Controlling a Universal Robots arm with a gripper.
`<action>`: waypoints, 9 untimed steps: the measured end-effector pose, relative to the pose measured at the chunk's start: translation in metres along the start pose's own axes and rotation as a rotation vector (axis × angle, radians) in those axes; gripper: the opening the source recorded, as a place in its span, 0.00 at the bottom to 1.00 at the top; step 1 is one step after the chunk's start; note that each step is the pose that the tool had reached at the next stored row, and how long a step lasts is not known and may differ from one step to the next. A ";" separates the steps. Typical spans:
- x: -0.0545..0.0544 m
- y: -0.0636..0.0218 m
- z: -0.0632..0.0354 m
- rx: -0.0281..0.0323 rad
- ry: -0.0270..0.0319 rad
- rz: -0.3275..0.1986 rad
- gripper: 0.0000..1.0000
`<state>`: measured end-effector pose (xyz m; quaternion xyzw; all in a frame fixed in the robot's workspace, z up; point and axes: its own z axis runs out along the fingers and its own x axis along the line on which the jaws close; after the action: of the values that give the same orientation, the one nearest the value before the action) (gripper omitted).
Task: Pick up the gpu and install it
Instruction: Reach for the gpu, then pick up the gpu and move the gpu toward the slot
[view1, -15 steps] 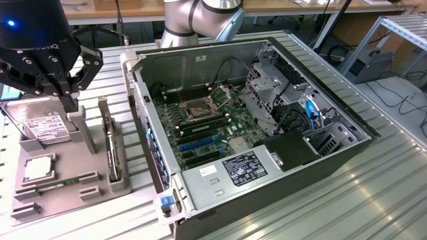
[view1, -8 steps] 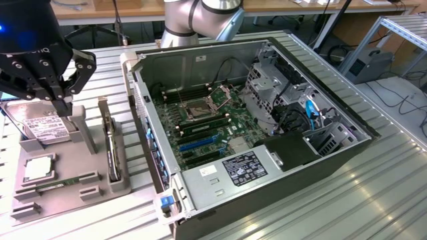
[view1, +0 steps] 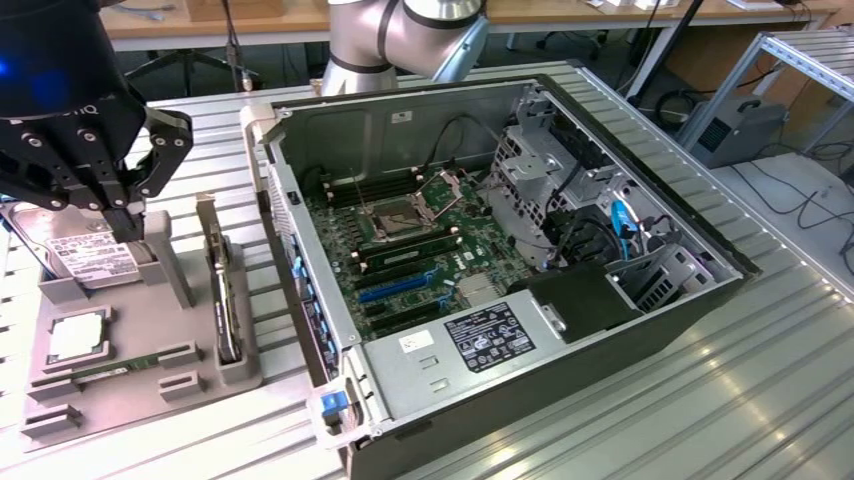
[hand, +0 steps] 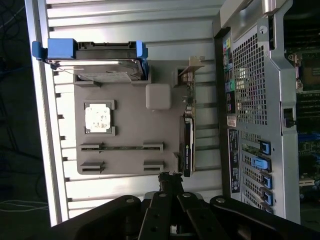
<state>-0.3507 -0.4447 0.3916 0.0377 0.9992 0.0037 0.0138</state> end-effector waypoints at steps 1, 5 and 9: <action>0.000 -0.0001 0.0000 0.0000 0.0000 0.000 0.11; 0.000 -0.0001 0.0000 0.0000 0.0000 0.000 0.11; 0.000 -0.0001 0.0000 0.0000 0.0000 0.000 0.11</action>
<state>-0.3507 -0.4448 0.3916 0.0376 0.9992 0.0037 0.0138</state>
